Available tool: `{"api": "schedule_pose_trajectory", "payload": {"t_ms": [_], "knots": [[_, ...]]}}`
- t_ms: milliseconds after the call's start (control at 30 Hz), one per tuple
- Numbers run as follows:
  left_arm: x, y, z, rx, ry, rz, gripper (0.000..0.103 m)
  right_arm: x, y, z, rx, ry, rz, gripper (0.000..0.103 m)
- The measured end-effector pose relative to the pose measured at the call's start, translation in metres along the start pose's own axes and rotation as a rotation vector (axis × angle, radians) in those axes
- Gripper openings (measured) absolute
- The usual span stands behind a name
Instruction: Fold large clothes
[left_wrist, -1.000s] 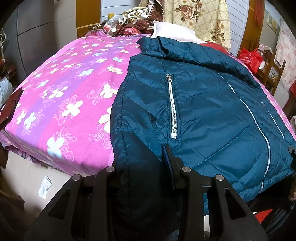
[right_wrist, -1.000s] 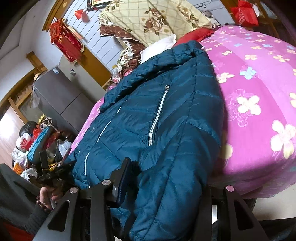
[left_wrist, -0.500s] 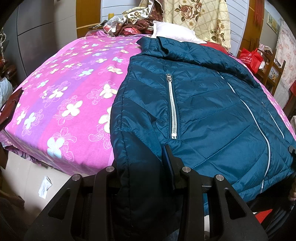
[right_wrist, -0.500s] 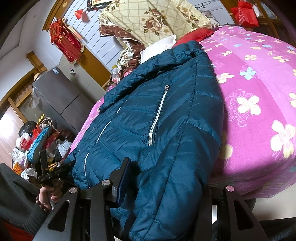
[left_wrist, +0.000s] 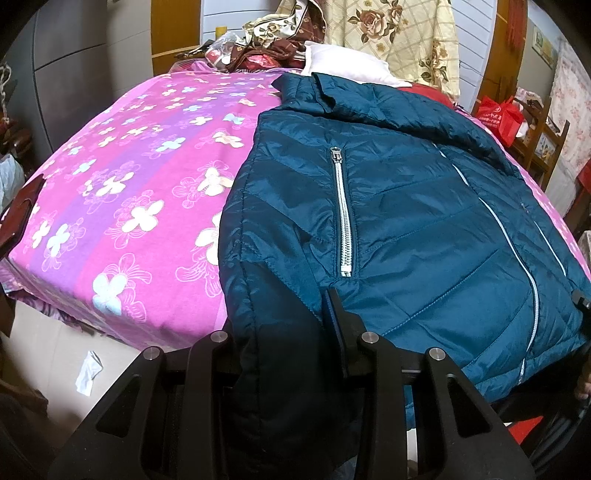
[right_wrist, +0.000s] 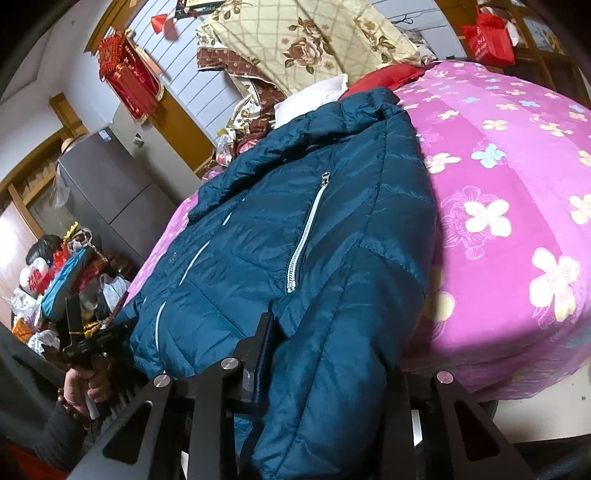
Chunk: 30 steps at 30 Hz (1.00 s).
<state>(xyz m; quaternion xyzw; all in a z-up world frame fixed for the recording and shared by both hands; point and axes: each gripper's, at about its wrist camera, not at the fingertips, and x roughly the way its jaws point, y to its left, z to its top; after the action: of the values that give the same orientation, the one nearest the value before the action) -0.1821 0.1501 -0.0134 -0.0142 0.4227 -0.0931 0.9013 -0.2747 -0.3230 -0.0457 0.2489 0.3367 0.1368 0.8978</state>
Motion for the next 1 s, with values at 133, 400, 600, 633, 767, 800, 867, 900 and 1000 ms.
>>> {"api": "schedule_pose_trajectory", "payload": {"t_ms": [133, 400, 600, 633, 767, 800, 867, 900, 1000], "knots": [[0.0, 0.0, 0.0, 0.0, 0.0, 0.001, 0.031, 0.001, -0.001, -0.001, 0.013, -0.005, 0.005, 0.03], [0.0, 0.001, 0.0, -0.005, -0.005, -0.005, 0.032, 0.0, -0.002, -0.003, 0.02, -0.026, 0.0, 0.029], [-0.005, -0.001, 0.003, -0.019, 0.003, -0.039, 0.011, -0.006, 0.003, 0.003, -0.002, -0.014, -0.004, 0.019], [-0.008, -0.002, 0.002, -0.016, -0.003, -0.041, 0.01, -0.01, 0.005, 0.005, -0.004, -0.03, 0.002, 0.017], [-0.025, 0.002, 0.001, -0.043, -0.03, -0.104, 0.006, -0.03, 0.01, 0.01, -0.02, -0.089, -0.002, 0.012], [-0.032, 0.004, 0.001, -0.053, -0.042, -0.125, 0.006, -0.037, 0.011, 0.011, -0.027, -0.099, -0.003, 0.012], [-0.042, 0.008, 0.0, -0.064, -0.054, -0.159, 0.006, -0.048, 0.014, 0.013, -0.038, -0.114, -0.006, 0.01], [-0.047, 0.009, 0.0, -0.067, -0.058, -0.169, 0.006, -0.053, 0.015, 0.013, -0.043, -0.122, -0.007, 0.01], [-0.061, 0.012, -0.002, -0.088, -0.076, -0.204, 0.006, -0.069, 0.021, 0.013, -0.058, -0.148, -0.001, 0.01]]}}
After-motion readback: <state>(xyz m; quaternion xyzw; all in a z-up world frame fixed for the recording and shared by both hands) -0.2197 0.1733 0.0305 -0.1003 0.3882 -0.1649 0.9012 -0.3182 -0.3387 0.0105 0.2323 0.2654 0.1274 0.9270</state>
